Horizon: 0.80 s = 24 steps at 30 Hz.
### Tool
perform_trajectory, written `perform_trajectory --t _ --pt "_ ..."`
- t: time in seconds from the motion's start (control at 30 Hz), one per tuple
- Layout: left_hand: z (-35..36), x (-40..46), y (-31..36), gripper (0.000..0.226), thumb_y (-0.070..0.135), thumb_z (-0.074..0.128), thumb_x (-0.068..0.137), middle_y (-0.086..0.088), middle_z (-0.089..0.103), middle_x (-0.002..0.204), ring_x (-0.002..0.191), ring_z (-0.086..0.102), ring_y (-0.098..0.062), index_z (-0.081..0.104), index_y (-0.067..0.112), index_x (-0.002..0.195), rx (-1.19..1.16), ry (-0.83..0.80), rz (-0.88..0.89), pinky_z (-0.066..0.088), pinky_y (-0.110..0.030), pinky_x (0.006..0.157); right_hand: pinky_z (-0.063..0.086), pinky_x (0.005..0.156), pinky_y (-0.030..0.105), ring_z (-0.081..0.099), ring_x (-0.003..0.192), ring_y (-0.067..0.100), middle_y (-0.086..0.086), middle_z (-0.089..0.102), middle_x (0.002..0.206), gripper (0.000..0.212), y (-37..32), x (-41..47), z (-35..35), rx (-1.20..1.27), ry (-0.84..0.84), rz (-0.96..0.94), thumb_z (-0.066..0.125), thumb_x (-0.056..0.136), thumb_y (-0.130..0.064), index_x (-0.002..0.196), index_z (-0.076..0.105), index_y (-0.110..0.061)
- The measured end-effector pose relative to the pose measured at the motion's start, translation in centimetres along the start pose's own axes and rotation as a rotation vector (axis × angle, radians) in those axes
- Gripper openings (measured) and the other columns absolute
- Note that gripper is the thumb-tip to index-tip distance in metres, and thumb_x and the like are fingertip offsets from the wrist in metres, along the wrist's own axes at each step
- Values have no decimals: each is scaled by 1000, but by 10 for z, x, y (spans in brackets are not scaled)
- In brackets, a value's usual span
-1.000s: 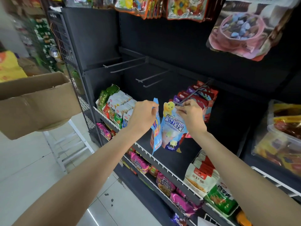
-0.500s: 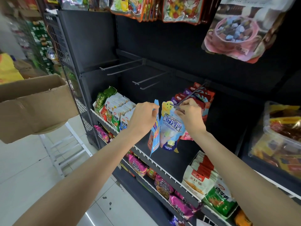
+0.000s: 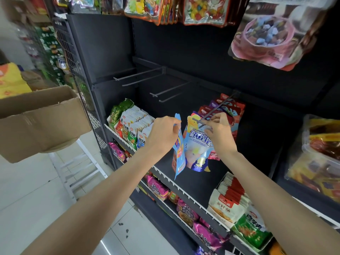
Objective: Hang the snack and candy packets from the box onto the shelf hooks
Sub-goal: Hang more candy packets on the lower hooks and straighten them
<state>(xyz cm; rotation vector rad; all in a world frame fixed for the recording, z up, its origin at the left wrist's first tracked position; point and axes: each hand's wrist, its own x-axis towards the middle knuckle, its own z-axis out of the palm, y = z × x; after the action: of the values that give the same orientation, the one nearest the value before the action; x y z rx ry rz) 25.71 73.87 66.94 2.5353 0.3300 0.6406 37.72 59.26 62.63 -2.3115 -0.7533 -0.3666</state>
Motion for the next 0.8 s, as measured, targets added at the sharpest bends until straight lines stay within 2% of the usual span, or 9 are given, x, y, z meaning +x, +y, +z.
perform_trajectory --t 0.07,0.2,0.27,0.3,0.4,0.5,0.6,0.7,0.8 --pt "0 2 1 25 15 46 97 -10 69 103 86 61 -14 67 4 106 -4 2 -2 40 -15 60 48 88 25 45 93 13 9 37 118 41 5 5 1 -67 13 5 58 88 6 126 61 -10" --pt "0 5 4 24 9 47 96 -16 68 102 88 64 -22 67 0 105 -33 -9 -18 51 -25 61 49 81 24 48 84 13 1 40 112 38 9 15 2 -124 43 50 56 89 6 124 60 -7" --pt "2 6 4 25 11 48 96 -16 67 105 92 65 -25 67 2 109 -44 -25 -24 46 -16 60 48 77 28 47 83 6 -13 44 101 30 6 14 3 -142 88 69 53 91 -1 119 62 -7" --pt "2 6 5 25 11 49 96 -17 68 105 90 65 -26 67 2 111 -52 -37 -26 43 -13 60 48 81 32 47 90 6 -13 46 103 30 3 10 4 -157 115 65 55 89 -1 116 62 -8" --pt "8 6 4 25 10 53 93 -14 69 98 79 64 -24 66 6 114 -149 -90 -77 46 -20 63 43 95 42 42 113 30 12 50 122 45 0 -5 7 -271 202 -61 63 76 11 115 67 -10" --pt "15 3 5 26 9 58 90 -11 65 82 78 64 -26 59 7 116 -294 -128 -156 56 -36 70 44 87 35 41 109 28 14 54 116 36 -6 -27 4 -137 284 -120 62 77 11 107 71 -8" --pt "24 3 9 32 6 61 87 -3 56 72 81 66 -25 49 7 117 -470 -140 -258 58 -43 68 46 84 31 46 111 27 11 56 118 34 -12 -38 0 -38 181 -137 56 84 8 113 68 -4" --pt "34 6 12 45 5 62 86 -2 57 72 82 66 -22 42 6 127 -550 -157 -303 59 -42 70 42 90 24 45 122 22 9 50 129 38 -10 -34 -2 -54 11 -88 48 91 5 126 60 -5" --pt "40 9 14 46 2 61 86 -5 56 82 84 64 -19 41 5 127 -648 -147 -328 59 -27 59 38 89 12 51 115 18 6 53 126 46 -14 -31 -9 101 -68 -15 43 87 9 127 59 -9"
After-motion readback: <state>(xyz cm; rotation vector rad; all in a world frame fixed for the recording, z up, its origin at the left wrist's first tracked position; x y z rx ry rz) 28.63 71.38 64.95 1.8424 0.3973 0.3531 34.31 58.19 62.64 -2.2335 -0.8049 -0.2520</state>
